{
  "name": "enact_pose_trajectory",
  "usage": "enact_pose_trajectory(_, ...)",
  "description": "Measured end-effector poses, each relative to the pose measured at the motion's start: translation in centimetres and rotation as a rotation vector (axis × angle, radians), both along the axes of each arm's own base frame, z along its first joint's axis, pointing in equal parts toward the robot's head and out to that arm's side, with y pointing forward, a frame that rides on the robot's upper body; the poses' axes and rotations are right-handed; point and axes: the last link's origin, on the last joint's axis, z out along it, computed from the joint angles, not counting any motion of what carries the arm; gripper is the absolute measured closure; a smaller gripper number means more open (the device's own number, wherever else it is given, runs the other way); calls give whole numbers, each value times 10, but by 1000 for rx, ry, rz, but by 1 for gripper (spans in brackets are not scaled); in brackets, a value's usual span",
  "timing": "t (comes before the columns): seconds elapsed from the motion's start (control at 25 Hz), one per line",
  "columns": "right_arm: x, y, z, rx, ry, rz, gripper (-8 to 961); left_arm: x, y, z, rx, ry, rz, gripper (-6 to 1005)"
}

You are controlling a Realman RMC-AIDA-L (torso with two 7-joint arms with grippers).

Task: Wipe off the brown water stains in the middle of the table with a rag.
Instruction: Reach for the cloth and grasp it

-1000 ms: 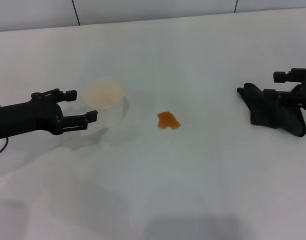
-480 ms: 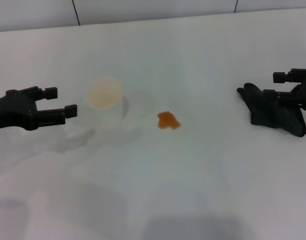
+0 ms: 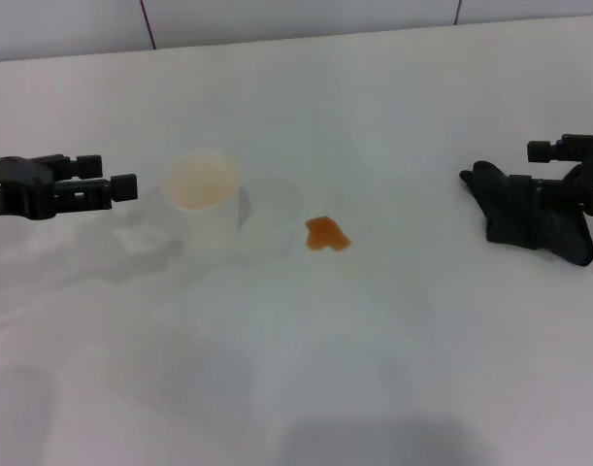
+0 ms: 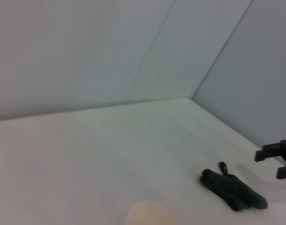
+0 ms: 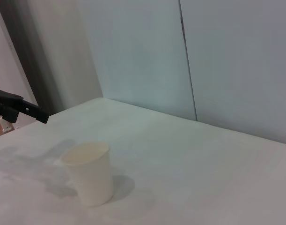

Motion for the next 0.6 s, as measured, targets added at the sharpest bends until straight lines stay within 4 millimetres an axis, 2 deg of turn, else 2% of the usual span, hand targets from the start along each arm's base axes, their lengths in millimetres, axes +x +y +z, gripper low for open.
enact_pose_trajectory(0.2,0,0,0,1,-2,3,299,9,5,1,-65,20,26,110)
enact_pose_trajectory(0.6,-1,1,-1,1,-2,5,299,11,10,6,-99,81,29,110)
